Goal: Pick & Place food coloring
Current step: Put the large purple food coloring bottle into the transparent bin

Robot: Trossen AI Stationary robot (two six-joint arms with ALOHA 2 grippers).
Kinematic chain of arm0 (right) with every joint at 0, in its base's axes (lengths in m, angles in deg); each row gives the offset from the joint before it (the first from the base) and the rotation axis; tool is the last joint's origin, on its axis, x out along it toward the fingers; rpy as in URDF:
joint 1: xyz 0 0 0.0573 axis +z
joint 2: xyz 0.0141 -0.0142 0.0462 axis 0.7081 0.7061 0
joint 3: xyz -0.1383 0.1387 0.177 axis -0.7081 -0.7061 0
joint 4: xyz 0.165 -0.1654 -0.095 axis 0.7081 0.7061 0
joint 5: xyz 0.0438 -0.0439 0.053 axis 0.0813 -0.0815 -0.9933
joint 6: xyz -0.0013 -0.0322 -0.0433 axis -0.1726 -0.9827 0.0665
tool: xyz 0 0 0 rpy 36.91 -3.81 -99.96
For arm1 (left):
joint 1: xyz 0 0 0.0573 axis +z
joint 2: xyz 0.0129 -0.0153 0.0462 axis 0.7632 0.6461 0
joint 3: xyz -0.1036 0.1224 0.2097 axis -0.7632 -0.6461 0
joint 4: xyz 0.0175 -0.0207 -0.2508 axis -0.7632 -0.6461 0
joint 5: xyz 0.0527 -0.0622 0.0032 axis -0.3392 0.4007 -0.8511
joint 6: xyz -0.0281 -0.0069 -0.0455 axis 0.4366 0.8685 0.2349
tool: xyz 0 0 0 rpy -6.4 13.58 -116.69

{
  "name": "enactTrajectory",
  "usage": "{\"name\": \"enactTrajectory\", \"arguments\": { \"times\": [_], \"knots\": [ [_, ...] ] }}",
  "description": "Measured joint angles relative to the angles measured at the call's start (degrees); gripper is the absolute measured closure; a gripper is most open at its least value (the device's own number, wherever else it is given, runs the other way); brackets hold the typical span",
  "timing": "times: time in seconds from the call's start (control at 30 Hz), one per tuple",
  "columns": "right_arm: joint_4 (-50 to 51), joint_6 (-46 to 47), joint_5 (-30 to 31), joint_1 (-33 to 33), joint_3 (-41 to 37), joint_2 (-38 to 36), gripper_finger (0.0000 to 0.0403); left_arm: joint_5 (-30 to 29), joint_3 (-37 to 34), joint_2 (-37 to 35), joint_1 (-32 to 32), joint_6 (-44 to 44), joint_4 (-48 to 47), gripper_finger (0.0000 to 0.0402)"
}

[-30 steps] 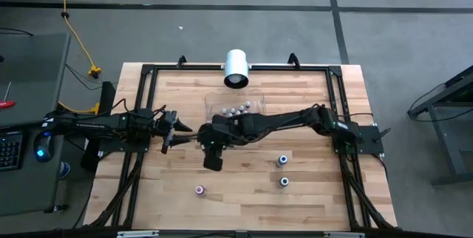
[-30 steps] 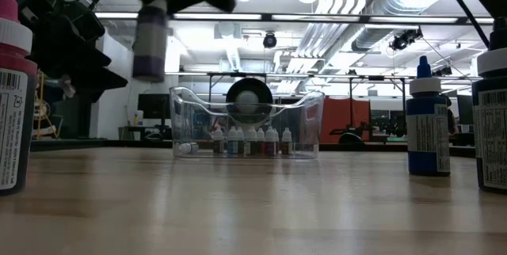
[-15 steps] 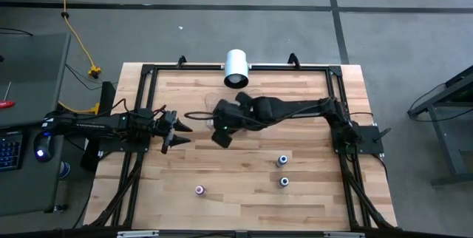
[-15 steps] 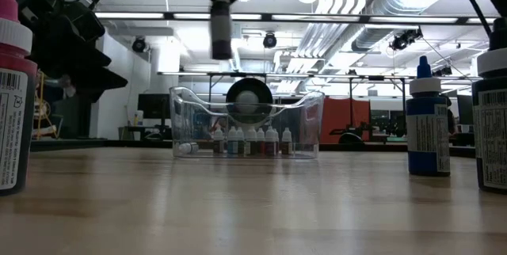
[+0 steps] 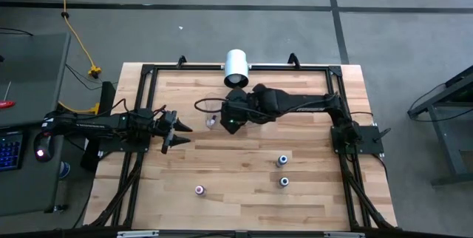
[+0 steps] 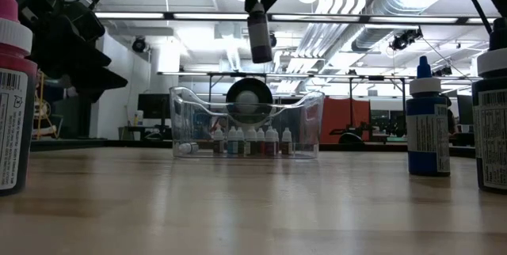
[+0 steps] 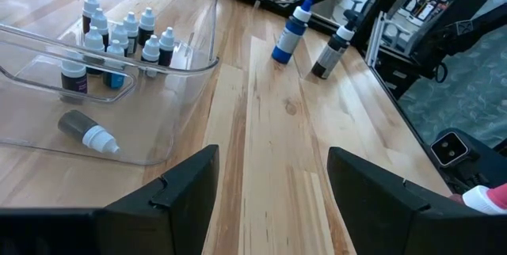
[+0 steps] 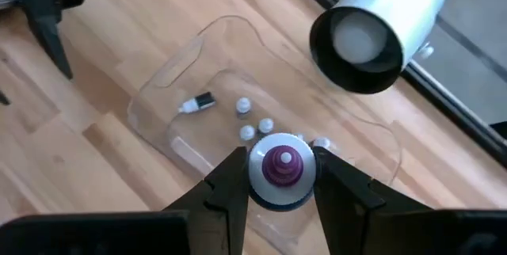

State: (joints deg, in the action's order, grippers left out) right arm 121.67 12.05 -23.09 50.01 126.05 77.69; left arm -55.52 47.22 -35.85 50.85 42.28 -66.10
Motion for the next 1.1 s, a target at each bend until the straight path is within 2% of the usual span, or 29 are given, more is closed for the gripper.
{"name": "enactTrajectory", "arguments": {
  "times": [0.3, 0.7, 0.9, 1.1],
  "knots": [
    [-1.85, -0.64, -1.28, -0.05, -0.01, 0.0, 0.0292, 0.0, 0.0, 0.0, 0.0, 0.0, 0.0, 0.0167],
    [-10.8, -2.97, -4.25, -1.29, -0.76, 0.01, 0.0292, 0.0, 0.0, -0.01, 0.0, 0.0, 0.01, 0.0167],
    [-24.9, -3.26, -6.54, -1.35, -15.13, -3.3, 0.0292, 0.0, 0.0, 0.0, 0.0, 0.0, 0.0, 0.0167],
    [-36.02, 0.13, -3.51, -3.14, -32.32, -11.57, 0.0292, 0.02, 0.0, -0.01, -0.02, 0.0, 0.01, 0.0167]
  ]
}}
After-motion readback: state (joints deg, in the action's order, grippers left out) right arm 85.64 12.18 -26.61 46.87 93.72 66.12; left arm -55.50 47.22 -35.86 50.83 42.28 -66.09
